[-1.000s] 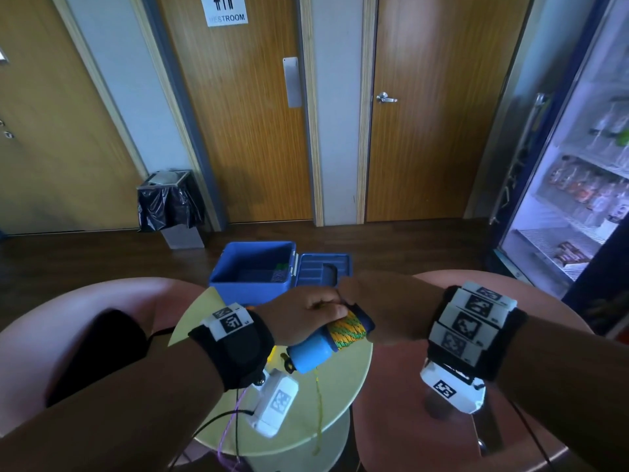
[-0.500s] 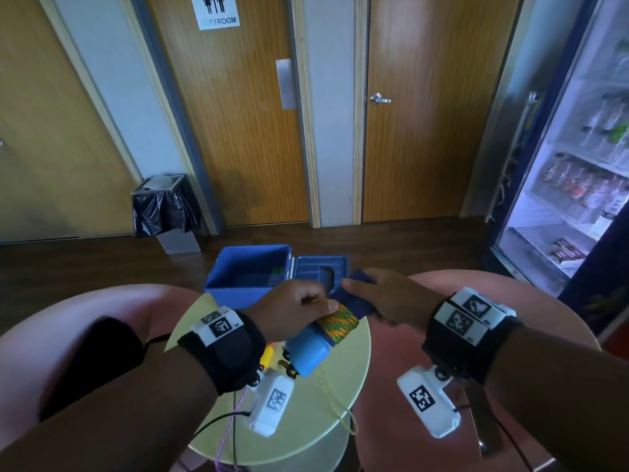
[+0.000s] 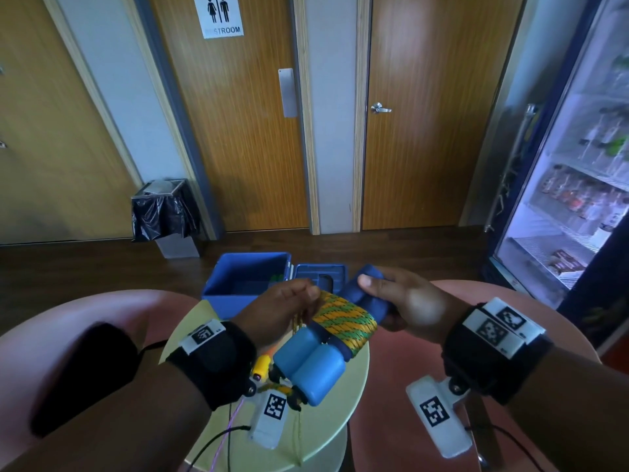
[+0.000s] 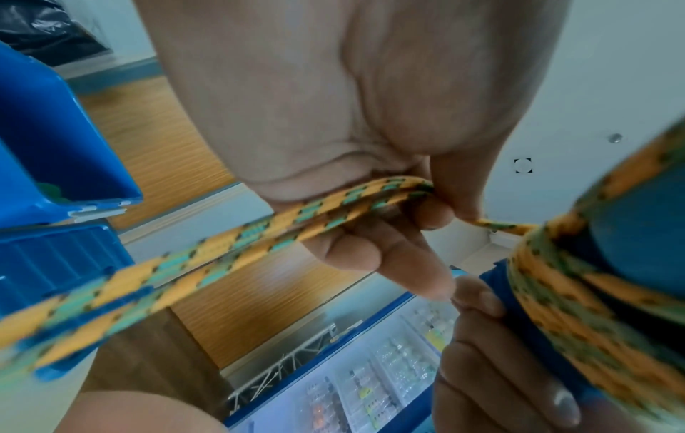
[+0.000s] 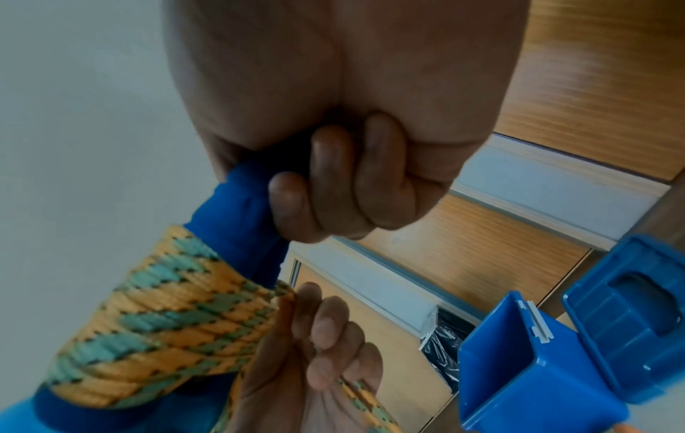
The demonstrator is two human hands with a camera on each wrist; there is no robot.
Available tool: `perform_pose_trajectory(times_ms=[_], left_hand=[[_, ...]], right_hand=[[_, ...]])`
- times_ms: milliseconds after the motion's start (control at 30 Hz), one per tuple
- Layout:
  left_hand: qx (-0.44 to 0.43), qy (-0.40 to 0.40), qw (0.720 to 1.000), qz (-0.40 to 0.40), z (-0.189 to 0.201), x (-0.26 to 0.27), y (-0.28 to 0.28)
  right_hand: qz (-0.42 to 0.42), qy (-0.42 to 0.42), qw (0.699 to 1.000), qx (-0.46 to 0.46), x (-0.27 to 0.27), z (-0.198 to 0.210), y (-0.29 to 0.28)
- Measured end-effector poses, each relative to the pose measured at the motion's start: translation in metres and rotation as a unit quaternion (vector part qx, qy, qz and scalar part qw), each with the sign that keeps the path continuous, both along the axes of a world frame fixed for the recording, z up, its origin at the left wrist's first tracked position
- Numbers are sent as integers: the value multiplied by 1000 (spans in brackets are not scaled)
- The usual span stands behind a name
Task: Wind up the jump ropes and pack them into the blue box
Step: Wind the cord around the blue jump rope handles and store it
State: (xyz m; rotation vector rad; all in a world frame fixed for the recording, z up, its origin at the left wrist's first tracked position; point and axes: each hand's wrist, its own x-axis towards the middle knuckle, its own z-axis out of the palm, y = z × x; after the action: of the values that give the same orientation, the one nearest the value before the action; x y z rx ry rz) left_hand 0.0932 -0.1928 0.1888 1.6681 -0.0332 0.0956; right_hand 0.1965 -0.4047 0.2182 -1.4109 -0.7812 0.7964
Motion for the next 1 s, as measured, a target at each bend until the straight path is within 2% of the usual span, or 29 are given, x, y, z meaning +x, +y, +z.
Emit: perform_pose_trajectory(times_ms=[133, 267, 367, 600, 733, 867, 1000], left_hand=[[51, -47, 998, 3, 12, -4, -1], [98, -59, 993, 1, 15, -8, 5], [87, -52, 995, -1, 13, -9, 3], [103, -109, 987, 58, 11, -5, 1], [166, -138, 974, 71, 13, -6, 4], [222, -137, 964, 59, 16, -6, 9], [214, -125, 968, 45, 16, -8, 11]], right_hand=[[30, 13, 999, 0, -2, 1, -3], [44, 1, 999, -3, 1, 3, -5], [46, 2, 999, 9, 2, 2, -4], [49, 6, 999, 9, 0, -1, -2], [48, 5, 999, -3, 1, 2, -4], [54, 4, 998, -19, 0, 5, -6], [39, 12, 999, -17, -2, 10, -8]])
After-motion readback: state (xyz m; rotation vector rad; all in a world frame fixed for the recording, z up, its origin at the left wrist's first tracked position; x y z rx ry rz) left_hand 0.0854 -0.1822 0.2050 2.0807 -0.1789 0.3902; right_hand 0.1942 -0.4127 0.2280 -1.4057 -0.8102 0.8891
